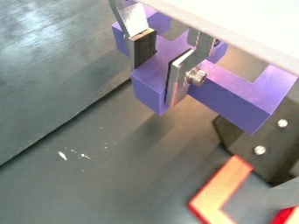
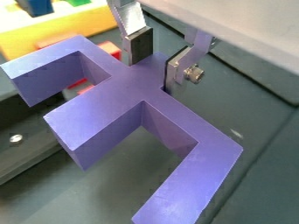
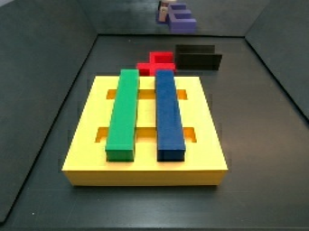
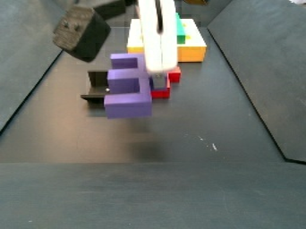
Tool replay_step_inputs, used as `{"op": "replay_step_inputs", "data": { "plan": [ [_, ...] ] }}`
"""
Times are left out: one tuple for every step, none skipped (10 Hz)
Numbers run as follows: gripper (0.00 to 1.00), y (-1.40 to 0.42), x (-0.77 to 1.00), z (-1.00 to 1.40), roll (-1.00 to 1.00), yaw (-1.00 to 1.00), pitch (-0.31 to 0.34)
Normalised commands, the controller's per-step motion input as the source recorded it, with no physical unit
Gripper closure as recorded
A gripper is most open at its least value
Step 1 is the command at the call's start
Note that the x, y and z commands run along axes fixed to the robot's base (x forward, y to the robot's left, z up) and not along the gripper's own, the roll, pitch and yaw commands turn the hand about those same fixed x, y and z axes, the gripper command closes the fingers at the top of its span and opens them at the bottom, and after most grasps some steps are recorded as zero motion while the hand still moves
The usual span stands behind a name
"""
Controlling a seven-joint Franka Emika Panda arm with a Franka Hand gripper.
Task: Pick up the purple object. Move up. Place the purple object on the fixture. Regrasp the purple object. Move to above the board. Insert the purple object.
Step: Place the purple object on the fixture.
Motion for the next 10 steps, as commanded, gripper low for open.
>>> {"op": "replay_step_inputs", "data": {
  "plan": [
    [1.0,-0.2,0.47,0.22,-0.02,0.58,0.309],
    [1.0,-0.21,0.45,0.2,-0.05,0.59,0.303],
    [1.0,-0.21,0.43,0.19,-0.05,0.6,0.3],
    [1.0,-0.2,0.43,0.19,-0.03,0.6,0.303],
    [1.0,-0.21,0.42,0.18,-0.03,0.6,0.3],
    [1.0,-0.21,0.41,0.18,0.0,0.6,0.294],
    [1.0,-0.21,0.41,0.19,0.0,0.59,0.289],
    [1.0,-0.21,0.41,0.19,0.0,0.59,0.286],
    [1.0,-0.22,0.41,0.18,0.0,0.59,0.291],
    [1.0,-0.22,0.4,0.18,0.0,0.59,0.291]
  ]
}}
